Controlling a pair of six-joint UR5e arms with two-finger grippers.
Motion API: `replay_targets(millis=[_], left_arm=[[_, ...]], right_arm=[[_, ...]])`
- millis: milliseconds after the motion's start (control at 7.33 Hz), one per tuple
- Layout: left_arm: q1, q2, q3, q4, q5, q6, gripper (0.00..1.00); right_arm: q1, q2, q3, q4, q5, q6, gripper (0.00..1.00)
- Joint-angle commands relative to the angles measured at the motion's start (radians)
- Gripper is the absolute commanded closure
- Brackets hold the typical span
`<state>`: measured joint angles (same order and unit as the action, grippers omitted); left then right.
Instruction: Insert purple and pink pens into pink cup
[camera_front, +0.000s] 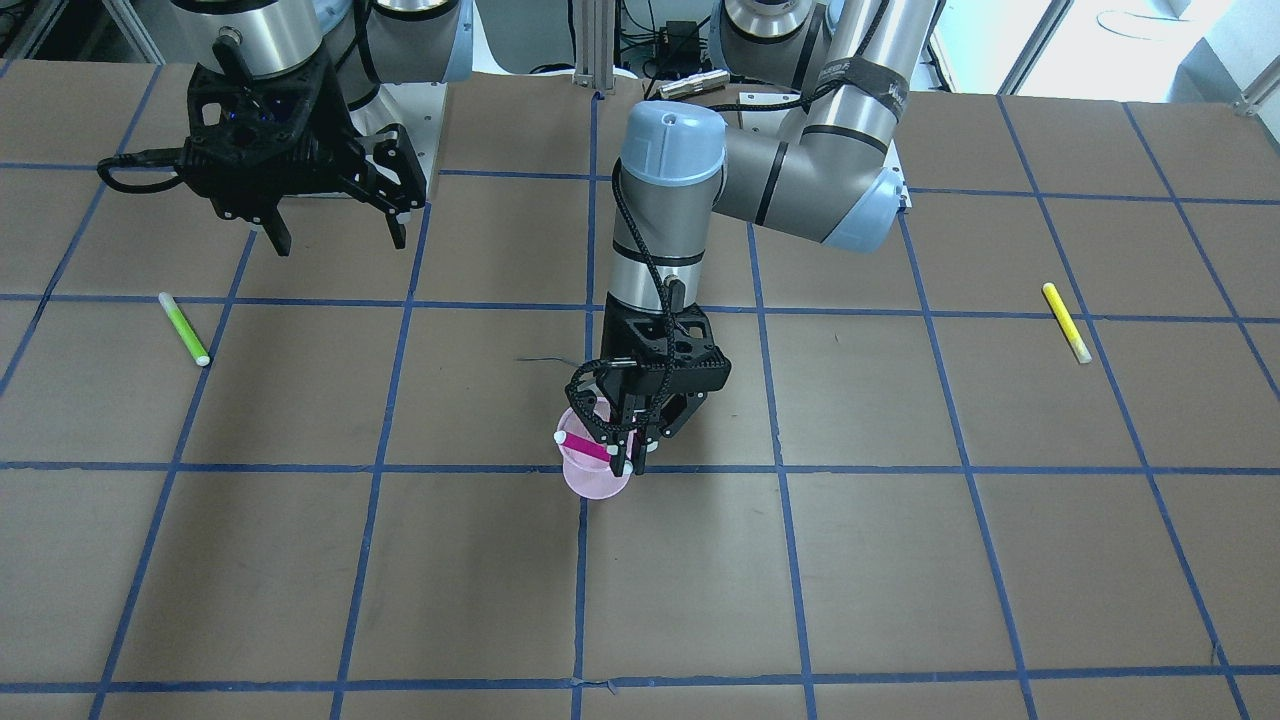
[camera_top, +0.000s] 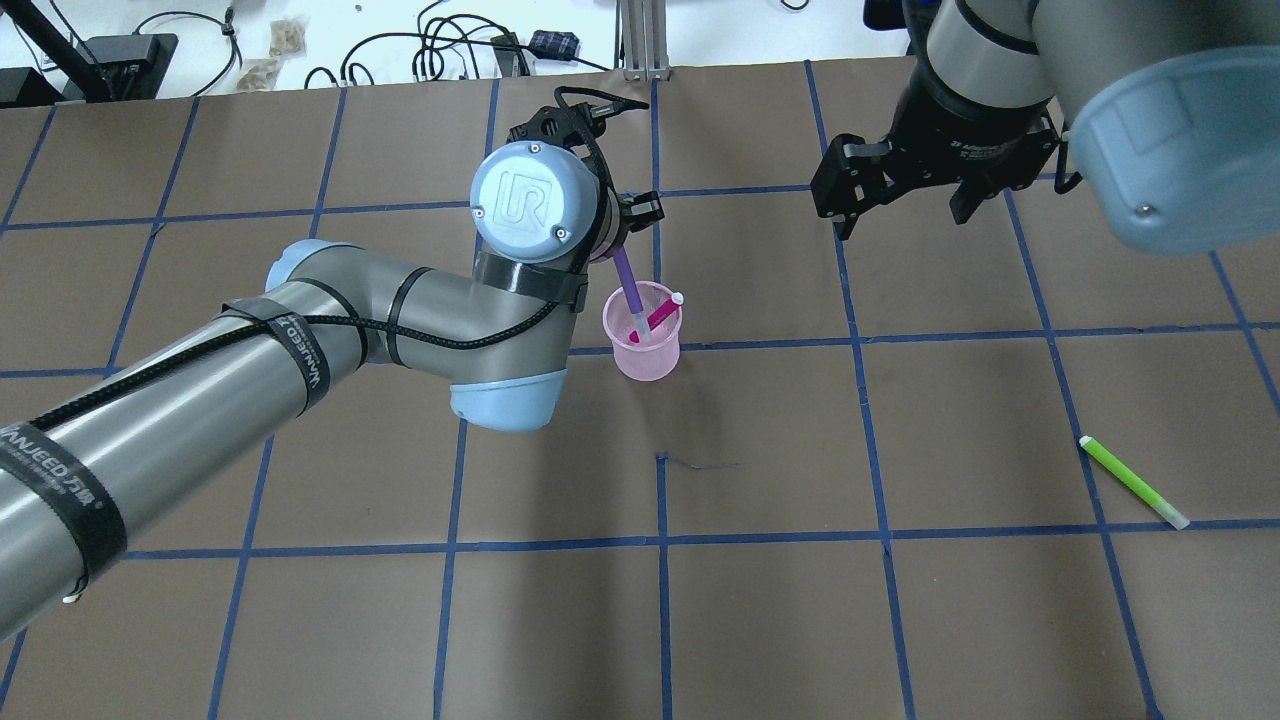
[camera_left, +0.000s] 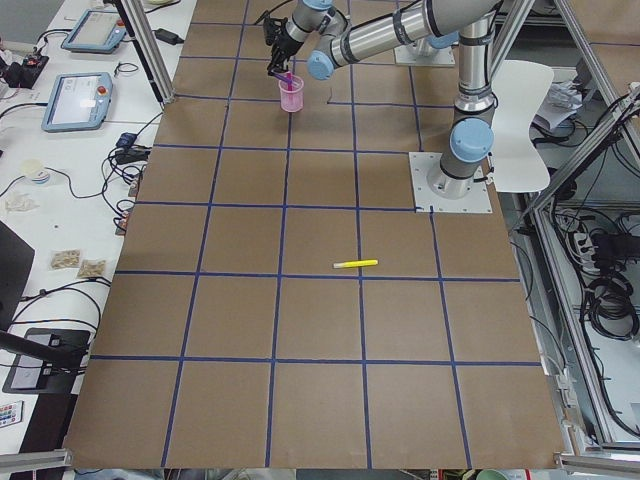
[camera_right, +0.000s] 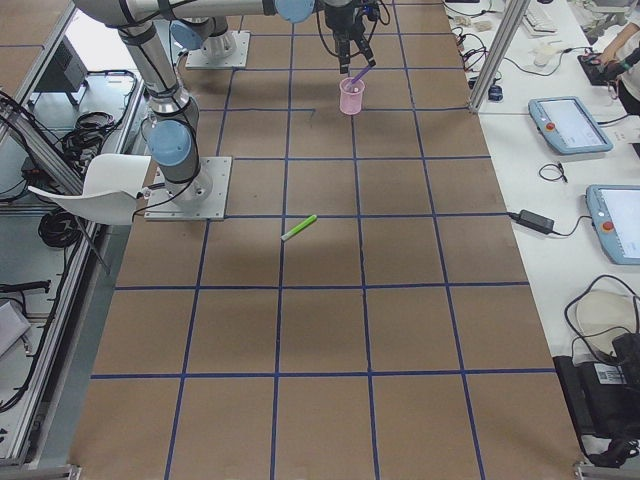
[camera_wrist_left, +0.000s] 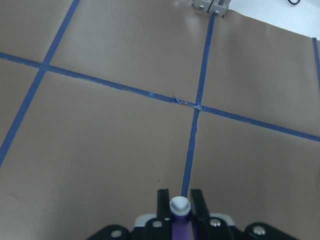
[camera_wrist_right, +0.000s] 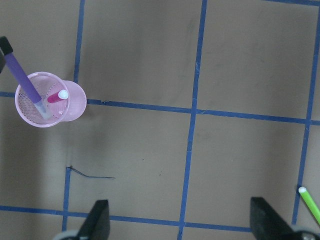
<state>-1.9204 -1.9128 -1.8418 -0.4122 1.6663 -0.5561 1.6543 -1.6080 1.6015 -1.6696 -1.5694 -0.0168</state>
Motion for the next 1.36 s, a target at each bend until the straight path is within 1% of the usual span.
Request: replay_targets(millis=[0,409,682,818,1091,1227], left_arm=[[-0.008,0.0,-0.014,0.003,0.003,0.001,1.0],[-0.012,-0.003,-0.033,0.033,0.003,0.002,1.0],[-0.012,0.0,-0.033,0.033,0.003,0.001,0.27],[-0.011,0.0,-0.033,0.033,0.001,-0.002,0.0],[-0.006,0.004,-0.019,0.033,-0.008,-0.002,0.0],[0.01,0.011,-0.014,0.009,-0.007,0.002,0.0]], right_arm=[[-0.004,-0.001,0.0,-0.006,0.0,0.003,0.0],[-0.005,-0.001,0.0,-0.009,-0.001,0.003,0.0],[-0.005,-0.001,0.001,-0.01,-0.001,0.003,0.0],[-0.005,-0.001,0.005,-0.01,-0.001,0.003,0.0],[-0.005,-0.001,0.006,-0.01,-0.001,0.003,0.0],[-0.005,-0.003,0.008,-0.009,-0.001,0.003,0.0]])
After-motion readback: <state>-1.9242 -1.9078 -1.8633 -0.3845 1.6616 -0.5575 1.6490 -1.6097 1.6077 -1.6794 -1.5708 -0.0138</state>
